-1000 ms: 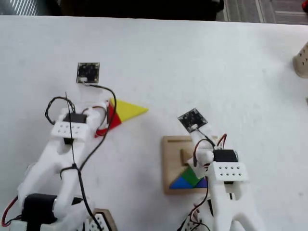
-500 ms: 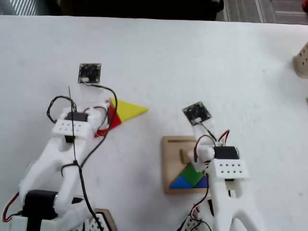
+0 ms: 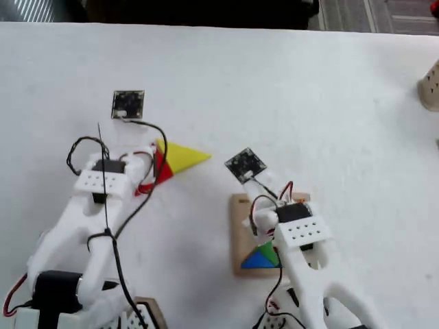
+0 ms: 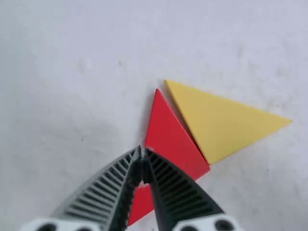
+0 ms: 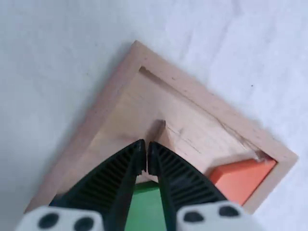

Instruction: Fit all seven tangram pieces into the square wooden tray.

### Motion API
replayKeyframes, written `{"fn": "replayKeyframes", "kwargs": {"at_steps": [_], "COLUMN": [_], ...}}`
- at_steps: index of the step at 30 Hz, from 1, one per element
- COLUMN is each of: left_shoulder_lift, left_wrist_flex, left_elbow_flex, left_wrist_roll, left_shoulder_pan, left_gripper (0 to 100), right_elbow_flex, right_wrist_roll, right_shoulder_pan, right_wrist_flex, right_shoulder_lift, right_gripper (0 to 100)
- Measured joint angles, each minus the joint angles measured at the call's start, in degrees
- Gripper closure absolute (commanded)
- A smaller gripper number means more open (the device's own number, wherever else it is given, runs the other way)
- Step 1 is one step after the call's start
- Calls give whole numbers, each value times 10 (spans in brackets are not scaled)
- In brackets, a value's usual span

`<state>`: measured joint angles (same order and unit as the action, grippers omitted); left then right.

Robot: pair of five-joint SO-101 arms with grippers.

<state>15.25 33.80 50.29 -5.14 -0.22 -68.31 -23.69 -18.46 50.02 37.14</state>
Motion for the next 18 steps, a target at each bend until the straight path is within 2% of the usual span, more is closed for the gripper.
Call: {"fn": "replayKeyframes", "kwargs": {"at_steps": [8, 18], "left_shoulder_lift": [0, 0], "left_wrist_flex": [0, 0], "left_elbow_flex": [0, 0], "left_wrist_roll": [0, 0], "left_shoulder_pan": [0, 0], "left_gripper": [976, 976], "right_elbow_flex": [29, 29], "right_wrist_roll": [1, 1], "right_shoulder_pan": [3, 93], "right_wrist_flex": [-22, -25], "right_shoulder_lift": [-49, -53], "right_gripper": [981, 981]}}
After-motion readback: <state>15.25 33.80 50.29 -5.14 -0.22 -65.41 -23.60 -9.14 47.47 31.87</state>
